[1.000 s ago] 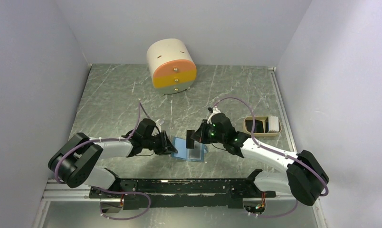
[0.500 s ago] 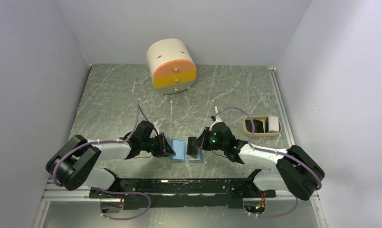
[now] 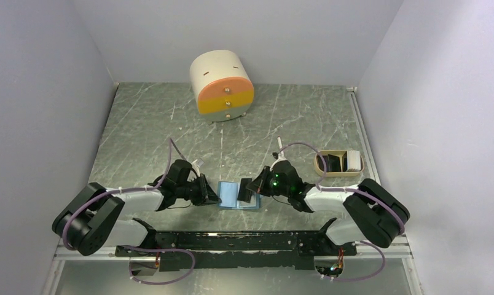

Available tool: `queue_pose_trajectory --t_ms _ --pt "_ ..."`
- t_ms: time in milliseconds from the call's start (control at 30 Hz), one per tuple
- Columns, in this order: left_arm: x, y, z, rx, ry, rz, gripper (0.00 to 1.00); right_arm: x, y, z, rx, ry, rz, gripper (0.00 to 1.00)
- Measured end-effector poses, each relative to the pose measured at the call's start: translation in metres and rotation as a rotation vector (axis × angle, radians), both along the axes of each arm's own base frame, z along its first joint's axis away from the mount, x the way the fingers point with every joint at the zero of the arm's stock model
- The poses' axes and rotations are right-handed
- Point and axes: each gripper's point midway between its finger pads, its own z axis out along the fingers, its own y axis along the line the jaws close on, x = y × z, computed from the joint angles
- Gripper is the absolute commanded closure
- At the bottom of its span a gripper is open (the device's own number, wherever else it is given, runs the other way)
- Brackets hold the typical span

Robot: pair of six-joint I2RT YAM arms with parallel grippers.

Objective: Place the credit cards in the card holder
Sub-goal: Insert the credit card into the card holder.

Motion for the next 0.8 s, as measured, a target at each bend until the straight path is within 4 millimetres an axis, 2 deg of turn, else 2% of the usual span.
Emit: queue_pose_trajectory --t_ms 800 --pt "0.001 0.000 -0.002 0.000 0.003 0.002 0.88 -0.013 0.014 -0.009 0.133 0.090 0.015 1.00"
